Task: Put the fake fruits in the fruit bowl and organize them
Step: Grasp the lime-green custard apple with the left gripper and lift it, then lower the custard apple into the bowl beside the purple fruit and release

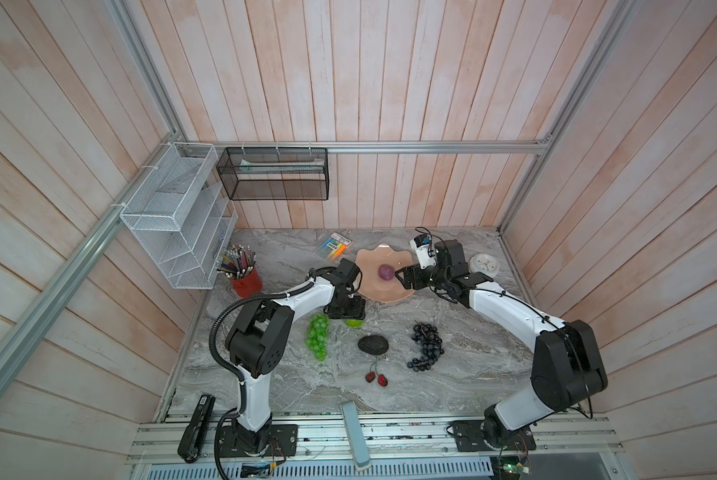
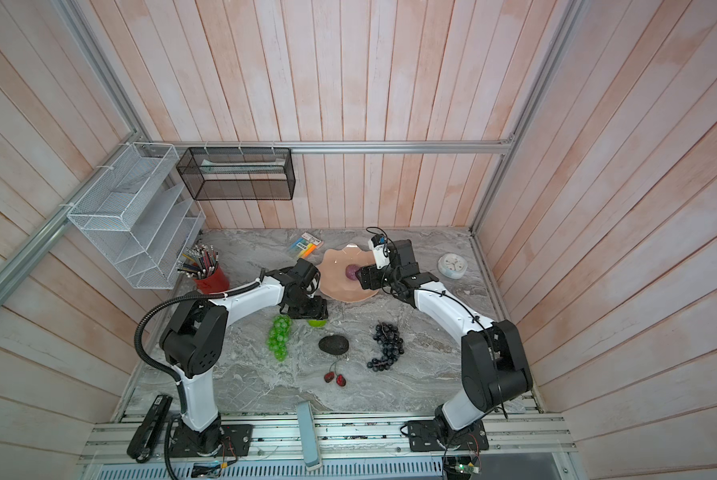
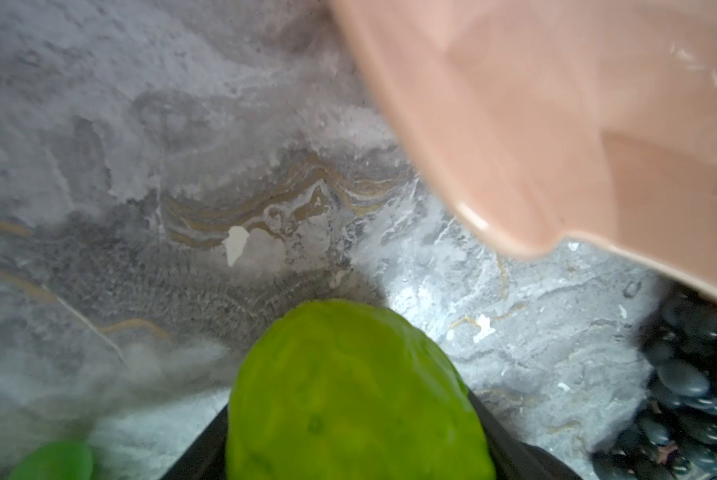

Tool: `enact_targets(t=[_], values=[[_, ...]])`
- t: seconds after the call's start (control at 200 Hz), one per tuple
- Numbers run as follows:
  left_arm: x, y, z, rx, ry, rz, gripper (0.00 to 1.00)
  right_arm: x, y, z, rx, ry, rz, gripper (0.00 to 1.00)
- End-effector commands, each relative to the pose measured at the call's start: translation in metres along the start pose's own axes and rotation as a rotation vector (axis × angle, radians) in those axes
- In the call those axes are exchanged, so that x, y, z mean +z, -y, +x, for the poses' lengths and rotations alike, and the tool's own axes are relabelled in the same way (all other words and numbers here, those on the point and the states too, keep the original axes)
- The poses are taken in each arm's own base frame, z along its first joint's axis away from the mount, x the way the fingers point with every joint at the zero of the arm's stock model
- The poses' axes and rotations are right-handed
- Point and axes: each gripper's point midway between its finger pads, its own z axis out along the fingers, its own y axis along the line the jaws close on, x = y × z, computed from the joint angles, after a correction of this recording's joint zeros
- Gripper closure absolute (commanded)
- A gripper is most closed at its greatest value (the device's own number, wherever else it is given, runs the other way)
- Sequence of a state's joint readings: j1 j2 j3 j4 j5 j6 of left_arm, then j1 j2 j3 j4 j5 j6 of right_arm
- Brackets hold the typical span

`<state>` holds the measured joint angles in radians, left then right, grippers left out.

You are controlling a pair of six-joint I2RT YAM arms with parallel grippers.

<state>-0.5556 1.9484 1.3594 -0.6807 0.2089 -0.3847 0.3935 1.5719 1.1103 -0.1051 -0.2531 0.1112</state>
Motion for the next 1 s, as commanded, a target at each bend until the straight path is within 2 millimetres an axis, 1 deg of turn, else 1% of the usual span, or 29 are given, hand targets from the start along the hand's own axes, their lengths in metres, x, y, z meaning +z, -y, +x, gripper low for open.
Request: enact_targets(t=[0.0,0.06,0.12,0.19,0.235,0.3,0.34,0.425,0.5,0.625,0.65,0.73,0.855,0.865,0.885,0.915,0.995], values=[[-0.014,0.003,-0.004,0.019,0.038,0.000,0.43,0.002,0.002,0.002,-0.001,-0.006,-0.001,0.19],[-0.021,0.004,-0.003,0.022,0.047,0.008,0.47,0.001,0.002,0.000,-0.003,-0.003,-0.002,0.19],[-0.032,0.005,-0.001,0.027,0.059,0.017,0.48,-0.001,0.002,0.000,-0.004,-0.003,0.003,0.19],[-0.051,0.007,-0.002,0.026,0.085,0.029,0.49,-0.005,0.003,0.000,-0.007,0.005,0.014,0.19],[-0.064,0.010,-0.007,0.027,0.109,0.038,0.49,-0.007,0.004,0.000,-0.004,0.014,0.021,0.20],[-0.083,0.017,-0.019,0.029,0.151,0.053,0.50,-0.009,0.004,-0.002,0.005,0.034,0.025,0.20],[-0.092,0.022,-0.027,0.030,0.168,0.063,0.50,-0.010,0.003,-0.002,0.013,0.043,0.022,0.20],[-0.101,0.034,-0.048,0.032,0.201,0.089,0.50,-0.011,0.003,-0.005,0.024,0.057,0.019,0.20],[-0.097,0.040,-0.069,0.023,0.219,0.093,0.50,-0.012,0.003,-0.007,0.028,0.062,0.019,0.21],[-0.091,0.051,-0.109,0.005,0.264,0.100,0.52,-0.017,0.001,-0.010,0.026,0.068,0.017,0.21],[-0.086,0.050,-0.115,0.000,0.265,0.091,0.52,-0.018,0.000,-0.010,0.029,0.066,0.017,0.21],[-0.077,0.051,-0.137,-0.009,0.285,0.070,0.52,-0.023,-0.003,-0.008,0.044,0.063,0.003,0.26],[-0.058,0.050,-0.166,-0.020,0.301,0.056,0.52,-0.031,-0.009,0.002,0.049,0.043,-0.019,0.26],[-0.054,0.048,-0.166,-0.024,0.294,0.054,0.52,-0.032,-0.008,0.003,0.050,0.040,-0.017,0.26],[-0.053,0.049,-0.171,-0.025,0.301,0.055,0.52,-0.033,-0.008,0.005,0.050,0.039,-0.015,0.26],[-0.044,0.046,-0.175,-0.031,0.295,0.047,0.52,-0.035,-0.007,0.009,0.052,0.038,-0.007,0.26],[-0.030,0.042,-0.186,-0.048,0.296,0.035,0.52,-0.039,-0.004,0.020,0.051,0.025,0.010,0.26]])
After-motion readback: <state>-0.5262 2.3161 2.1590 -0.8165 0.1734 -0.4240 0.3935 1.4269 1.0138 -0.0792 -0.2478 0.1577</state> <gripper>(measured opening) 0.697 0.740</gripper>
